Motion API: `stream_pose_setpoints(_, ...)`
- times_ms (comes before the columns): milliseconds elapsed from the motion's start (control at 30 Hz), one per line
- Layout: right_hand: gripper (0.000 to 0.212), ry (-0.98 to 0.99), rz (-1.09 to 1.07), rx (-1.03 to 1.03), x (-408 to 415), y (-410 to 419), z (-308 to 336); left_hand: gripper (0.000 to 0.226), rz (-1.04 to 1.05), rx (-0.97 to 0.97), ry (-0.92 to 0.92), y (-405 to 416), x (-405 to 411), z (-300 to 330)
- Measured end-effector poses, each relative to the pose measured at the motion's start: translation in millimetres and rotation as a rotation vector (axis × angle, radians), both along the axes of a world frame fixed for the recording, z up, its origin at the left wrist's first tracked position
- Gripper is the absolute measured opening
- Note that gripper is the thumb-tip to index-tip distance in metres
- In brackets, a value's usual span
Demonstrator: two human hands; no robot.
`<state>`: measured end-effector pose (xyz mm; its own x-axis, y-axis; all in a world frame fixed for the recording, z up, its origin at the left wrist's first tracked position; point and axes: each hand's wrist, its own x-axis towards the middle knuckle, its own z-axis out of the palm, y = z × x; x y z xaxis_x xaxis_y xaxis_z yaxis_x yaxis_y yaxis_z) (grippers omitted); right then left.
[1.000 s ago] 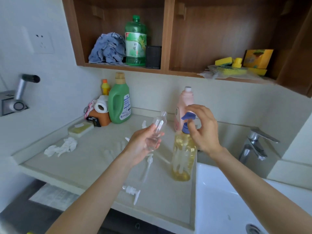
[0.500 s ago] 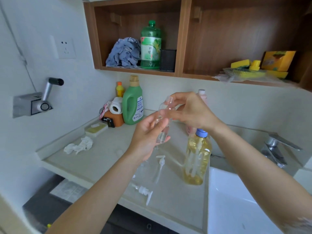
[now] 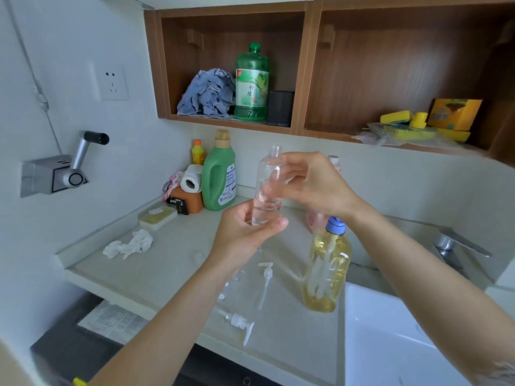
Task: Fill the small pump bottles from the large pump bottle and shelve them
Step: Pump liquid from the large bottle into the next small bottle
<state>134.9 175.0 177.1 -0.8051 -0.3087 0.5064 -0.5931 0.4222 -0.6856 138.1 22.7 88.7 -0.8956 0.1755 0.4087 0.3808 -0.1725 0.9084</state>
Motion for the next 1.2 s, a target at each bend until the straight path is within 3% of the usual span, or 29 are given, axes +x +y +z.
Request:
stream_pose_setpoints(100, 0.036, -0.069, 0.097, -0.107, 4, -3, -2, 0.032, -0.035, -0.010, -0.029, -4, 1, 0)
stream_pose_setpoints(267, 0.038, -0.230, 0.311, -0.282, 8, 4, -4, 0.064, -0.477, 0.127, -0.188, -24, 9, 3)
stream_pose_setpoints(400, 0.036, -0.228, 0.183, -0.210, 10, -4, -4, 0.050, -0.299, 0.089, -0.172, -22, 13, 5)
stream_pose_setpoints(500, 0.027, -0.106, 0.069, -0.136, 14, -8, -1, 0.050, -0.192, 0.070, -0.134, -20, 17, 5)
stream_pose_setpoints(633, 0.023, -0.143, 0.088, -0.146, 19, -1, -2, 0.054, -0.092, -0.012, -0.126, -18, 20, 4)
stream_pose_setpoints(767, 0.035, -0.233, 0.125, -0.206, 26, 9, -8, 0.031, -0.149, 0.047, -0.166, -8, 31, 10)
stream_pose_setpoints(900, 0.044, -0.308, 0.218, -0.232, 31, 15, -10, 0.026, -0.217, 0.001, -0.182, -1, 37, 12)
stream_pose_setpoints(1067, 0.028, -0.212, 0.078, -0.142, 41, 16, -11, 0.026, -0.148, -0.006, -0.153, 11, 32, 10)
stream_pose_setpoints(1200, 0.033, -0.266, 0.050, -0.080, 37, 32, -14, 0.011, -0.150, -0.026, -0.111, 23, 28, 4)
